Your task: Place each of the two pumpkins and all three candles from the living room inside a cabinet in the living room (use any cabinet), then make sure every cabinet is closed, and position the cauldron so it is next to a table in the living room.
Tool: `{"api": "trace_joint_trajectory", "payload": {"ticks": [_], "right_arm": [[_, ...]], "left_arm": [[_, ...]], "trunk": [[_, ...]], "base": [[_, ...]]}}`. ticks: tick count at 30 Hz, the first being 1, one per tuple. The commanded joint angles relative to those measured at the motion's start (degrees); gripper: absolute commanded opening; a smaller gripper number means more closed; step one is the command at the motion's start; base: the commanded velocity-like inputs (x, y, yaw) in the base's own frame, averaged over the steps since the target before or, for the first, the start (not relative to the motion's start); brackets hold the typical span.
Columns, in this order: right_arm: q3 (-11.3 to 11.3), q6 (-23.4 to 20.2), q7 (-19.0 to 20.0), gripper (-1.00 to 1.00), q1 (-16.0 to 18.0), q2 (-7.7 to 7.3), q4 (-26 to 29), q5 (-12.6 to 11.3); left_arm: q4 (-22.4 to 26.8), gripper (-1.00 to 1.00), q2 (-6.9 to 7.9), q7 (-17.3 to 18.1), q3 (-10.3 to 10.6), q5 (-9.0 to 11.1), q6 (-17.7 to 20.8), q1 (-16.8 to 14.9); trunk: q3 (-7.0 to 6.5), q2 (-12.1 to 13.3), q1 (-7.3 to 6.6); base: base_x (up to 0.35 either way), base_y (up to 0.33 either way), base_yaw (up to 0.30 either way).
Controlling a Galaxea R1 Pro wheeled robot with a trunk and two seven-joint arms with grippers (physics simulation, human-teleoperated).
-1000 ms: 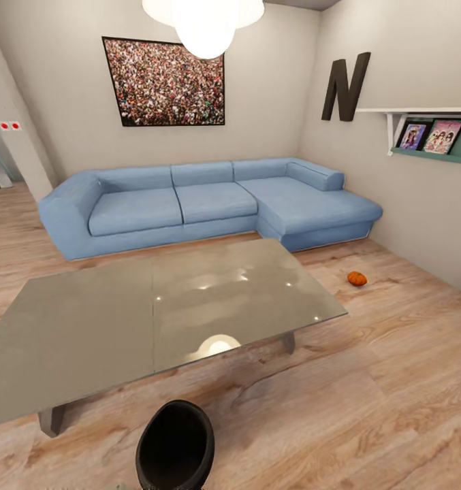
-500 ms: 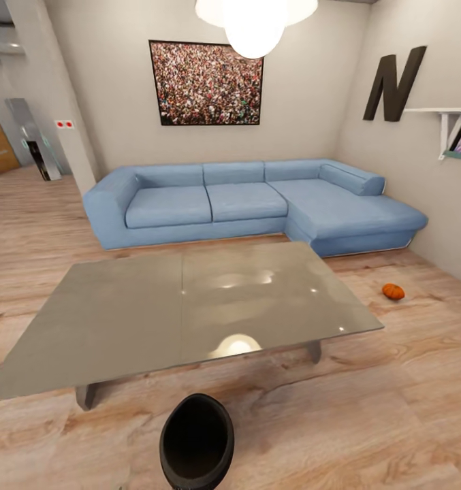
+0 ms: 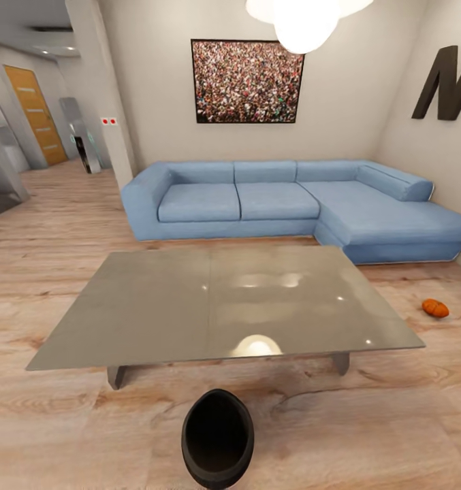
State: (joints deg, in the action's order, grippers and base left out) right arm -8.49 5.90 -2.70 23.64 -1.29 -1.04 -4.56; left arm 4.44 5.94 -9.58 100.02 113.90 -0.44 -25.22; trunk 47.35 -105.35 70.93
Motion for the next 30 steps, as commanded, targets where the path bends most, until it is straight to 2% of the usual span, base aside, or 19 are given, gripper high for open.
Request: {"api": "trace_joint_trajectory", "payload": {"ticks": [1, 4, 7, 30], "right_arm": [[0.0, -1.0, 0.0, 1.00, 0.0, -0.04, 0.0, 0.0], [0.0, -4.0, 0.0, 1.00, 0.0, -0.07, 0.3, 0.0], [0.0, -5.0, 0.0, 1.00, 0.0, 0.01, 0.4, 0.4], [-0.1, -5.3, 0.3, 1.00, 0.0, 0.15, 0.5, 0.9]], "left_arm": [[0.0, 1.00, 0.00, 0.0, 0.0, 0.0, 0.0, 0.0], [0.0, 1.00, -0.01, 0.0, 0.0, 0.0, 0.0, 0.0], [0.0, 1.00, 0.00, 0.0, 0.0, 0.0, 0.0, 0.0], [0.0, 1.00, -0.01, 0.0, 0.0, 0.0, 0.0, 0.0]], "trunk": [[0.03, 0.0, 0.00], [0.12, 0.0, 0.00], [0.21, 0.0, 0.00], [1.20, 0.0, 0.00]], "base": [[0.000, 0.000, 0.284], [0.000, 0.000, 0.284], [0.000, 0.000, 0.283], [0.000, 0.000, 0.281]]}}
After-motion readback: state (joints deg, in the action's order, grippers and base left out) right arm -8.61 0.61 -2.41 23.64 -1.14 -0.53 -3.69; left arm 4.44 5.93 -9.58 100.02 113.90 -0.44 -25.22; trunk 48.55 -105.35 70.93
